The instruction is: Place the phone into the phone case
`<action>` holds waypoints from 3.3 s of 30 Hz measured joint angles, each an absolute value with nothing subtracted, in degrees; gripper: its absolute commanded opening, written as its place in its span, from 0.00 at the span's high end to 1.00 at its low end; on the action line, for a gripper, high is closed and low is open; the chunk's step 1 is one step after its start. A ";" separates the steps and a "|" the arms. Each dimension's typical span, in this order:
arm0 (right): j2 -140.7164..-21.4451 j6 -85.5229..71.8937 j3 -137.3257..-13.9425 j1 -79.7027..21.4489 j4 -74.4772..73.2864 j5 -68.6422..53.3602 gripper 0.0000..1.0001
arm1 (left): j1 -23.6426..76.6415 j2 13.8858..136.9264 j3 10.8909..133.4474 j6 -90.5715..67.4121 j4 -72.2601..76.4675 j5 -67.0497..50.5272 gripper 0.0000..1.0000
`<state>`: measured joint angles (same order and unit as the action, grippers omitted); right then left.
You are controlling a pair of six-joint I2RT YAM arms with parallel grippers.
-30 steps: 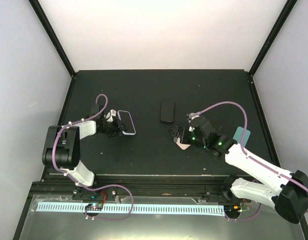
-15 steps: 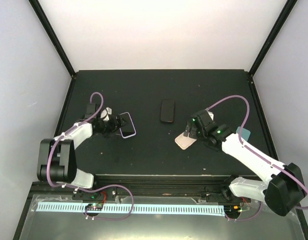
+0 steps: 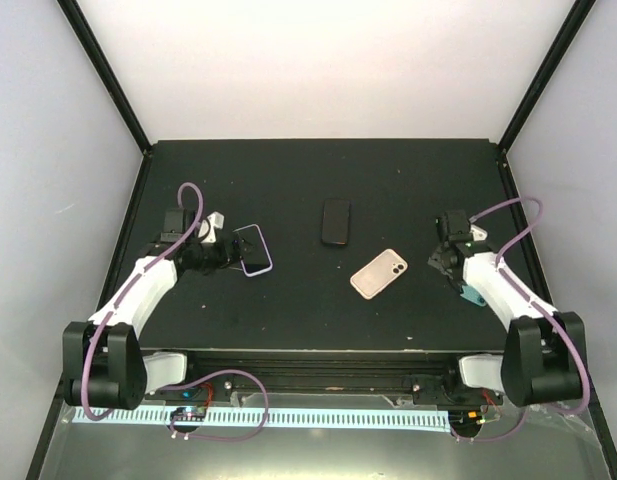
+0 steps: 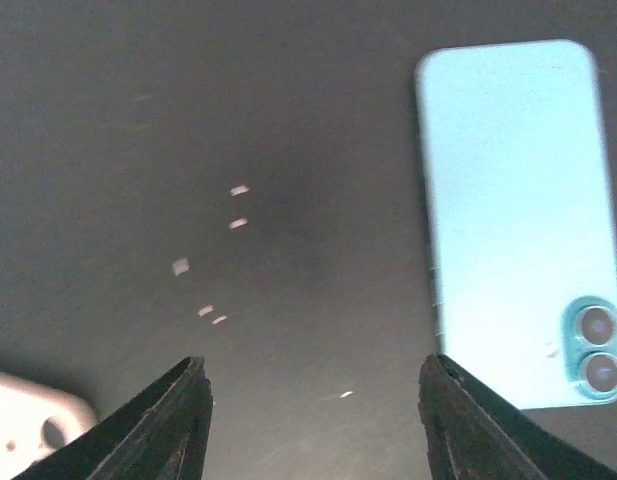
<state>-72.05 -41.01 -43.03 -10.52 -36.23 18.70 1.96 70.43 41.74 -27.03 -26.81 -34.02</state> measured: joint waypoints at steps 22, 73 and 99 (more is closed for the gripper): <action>-86.63 -37.43 -49.19 16.08 -34.44 14.00 0.00 | 26.15 80.20 48.80 -25.15 -23.40 -33.23 0.15; -95.18 -27.75 -51.46 13.19 -32.01 5.48 0.27 | 51.64 114.65 70.17 -17.65 -10.17 -6.46 0.54; -89.86 -26.22 -45.17 -4.56 -24.01 0.62 0.30 | 52.45 103.02 59.66 -26.65 -21.56 6.26 0.94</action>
